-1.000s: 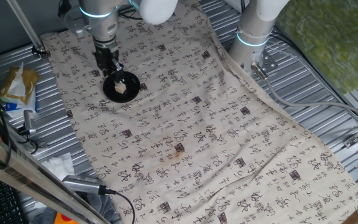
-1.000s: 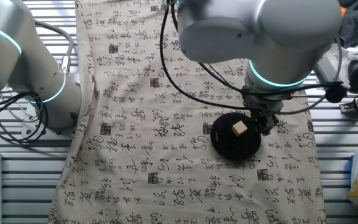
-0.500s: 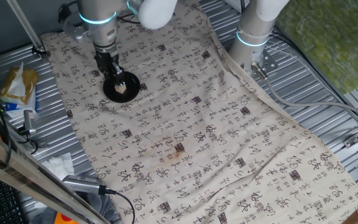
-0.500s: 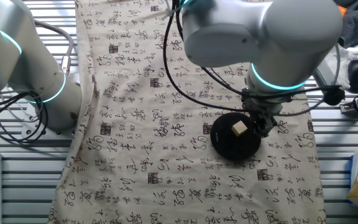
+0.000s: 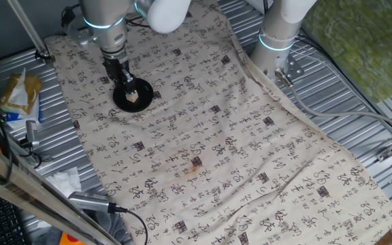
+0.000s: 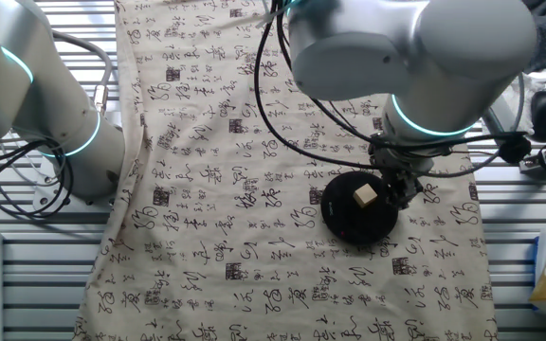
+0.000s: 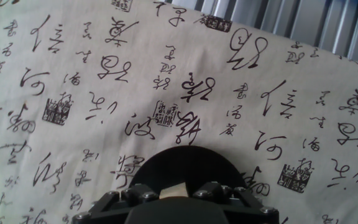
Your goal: Remove the object from the scale
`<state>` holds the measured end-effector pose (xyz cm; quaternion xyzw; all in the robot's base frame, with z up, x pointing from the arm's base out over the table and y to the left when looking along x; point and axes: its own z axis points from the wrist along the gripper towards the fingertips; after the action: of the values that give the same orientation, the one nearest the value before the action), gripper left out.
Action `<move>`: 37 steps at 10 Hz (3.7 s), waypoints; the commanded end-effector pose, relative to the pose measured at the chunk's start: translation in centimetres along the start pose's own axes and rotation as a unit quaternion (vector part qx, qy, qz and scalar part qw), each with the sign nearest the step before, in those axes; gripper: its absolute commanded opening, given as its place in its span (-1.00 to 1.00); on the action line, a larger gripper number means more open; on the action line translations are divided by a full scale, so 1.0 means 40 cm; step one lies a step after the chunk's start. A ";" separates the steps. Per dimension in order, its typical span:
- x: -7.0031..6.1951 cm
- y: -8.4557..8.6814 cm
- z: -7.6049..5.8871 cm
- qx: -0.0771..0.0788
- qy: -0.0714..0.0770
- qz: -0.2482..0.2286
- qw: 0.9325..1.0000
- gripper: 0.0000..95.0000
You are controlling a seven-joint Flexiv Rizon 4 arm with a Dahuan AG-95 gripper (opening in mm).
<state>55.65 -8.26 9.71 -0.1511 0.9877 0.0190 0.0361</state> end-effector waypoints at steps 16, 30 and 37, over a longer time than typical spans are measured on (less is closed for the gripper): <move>0.002 0.001 -0.003 0.011 -0.006 0.059 0.998 0.20; -0.011 -0.023 0.055 -0.009 -0.009 0.066 0.998 0.20; -0.014 -0.028 0.072 0.009 0.015 0.078 0.997 0.20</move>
<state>56.84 -8.97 6.77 -0.0750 0.9969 0.0133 0.0189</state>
